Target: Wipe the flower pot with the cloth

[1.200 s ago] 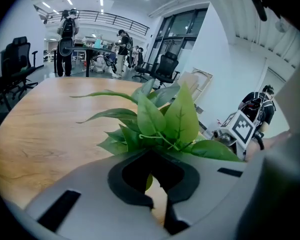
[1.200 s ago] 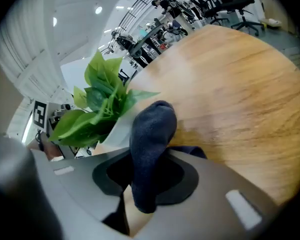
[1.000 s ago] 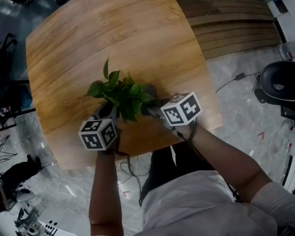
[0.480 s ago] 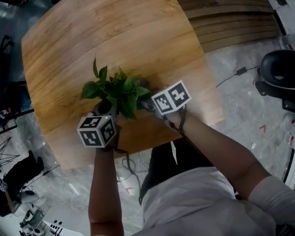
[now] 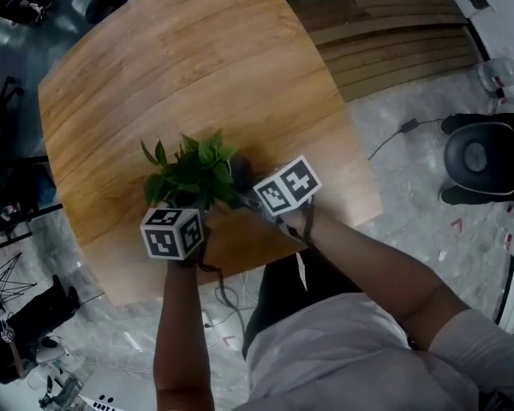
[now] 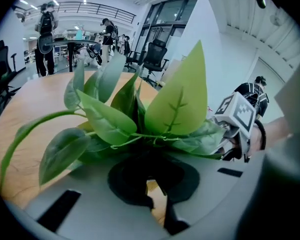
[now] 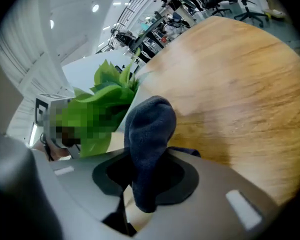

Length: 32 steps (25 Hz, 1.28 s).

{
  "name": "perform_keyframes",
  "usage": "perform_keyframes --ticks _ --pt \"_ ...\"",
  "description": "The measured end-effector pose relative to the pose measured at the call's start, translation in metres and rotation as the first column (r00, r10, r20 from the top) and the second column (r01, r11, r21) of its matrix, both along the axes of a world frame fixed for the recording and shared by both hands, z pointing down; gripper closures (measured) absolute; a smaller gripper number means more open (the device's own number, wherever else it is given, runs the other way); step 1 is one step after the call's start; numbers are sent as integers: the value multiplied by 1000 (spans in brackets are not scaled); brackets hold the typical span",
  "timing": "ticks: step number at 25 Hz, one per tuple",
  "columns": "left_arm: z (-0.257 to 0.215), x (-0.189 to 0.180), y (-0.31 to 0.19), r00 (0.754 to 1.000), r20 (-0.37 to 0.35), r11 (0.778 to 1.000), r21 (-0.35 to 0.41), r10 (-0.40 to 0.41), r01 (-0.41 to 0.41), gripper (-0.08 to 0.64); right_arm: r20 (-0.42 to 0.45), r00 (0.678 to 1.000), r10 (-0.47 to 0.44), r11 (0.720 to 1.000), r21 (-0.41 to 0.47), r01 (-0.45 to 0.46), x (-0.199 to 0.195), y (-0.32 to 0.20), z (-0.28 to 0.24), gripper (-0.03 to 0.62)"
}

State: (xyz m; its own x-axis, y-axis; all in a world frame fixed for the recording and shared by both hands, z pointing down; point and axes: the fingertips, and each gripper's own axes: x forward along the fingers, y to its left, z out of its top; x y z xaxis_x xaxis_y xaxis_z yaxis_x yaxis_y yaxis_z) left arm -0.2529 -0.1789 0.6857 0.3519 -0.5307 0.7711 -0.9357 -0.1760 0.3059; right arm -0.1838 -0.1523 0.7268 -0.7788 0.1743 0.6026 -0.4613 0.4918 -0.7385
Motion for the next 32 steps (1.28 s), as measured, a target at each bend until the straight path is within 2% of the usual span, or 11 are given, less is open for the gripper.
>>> perform_keyframes --ticks 6,11,16,26,32 --pt "2 7 -12 998 8 998 -20 60 -59 555 -20 999 38 998 -56 -39 -8 -17 31 492" --pt "4 8 -14 996 4 993 -75 88 -88 555 37 997 61 997 -54 -59 -4 -14 -1 492" --pt "-1 12 -16 996 3 989 -120 92 -91 555 69 996 58 998 -25 -56 0 -13 -33 492" --pt "4 27 -18 995 0 984 -147 103 -102 555 2 991 130 989 -75 -130 3 -38 33 492" --pt "5 24 -16 998 -5 986 -154 70 -70 555 37 992 118 992 -47 -116 6 -31 -9 492"
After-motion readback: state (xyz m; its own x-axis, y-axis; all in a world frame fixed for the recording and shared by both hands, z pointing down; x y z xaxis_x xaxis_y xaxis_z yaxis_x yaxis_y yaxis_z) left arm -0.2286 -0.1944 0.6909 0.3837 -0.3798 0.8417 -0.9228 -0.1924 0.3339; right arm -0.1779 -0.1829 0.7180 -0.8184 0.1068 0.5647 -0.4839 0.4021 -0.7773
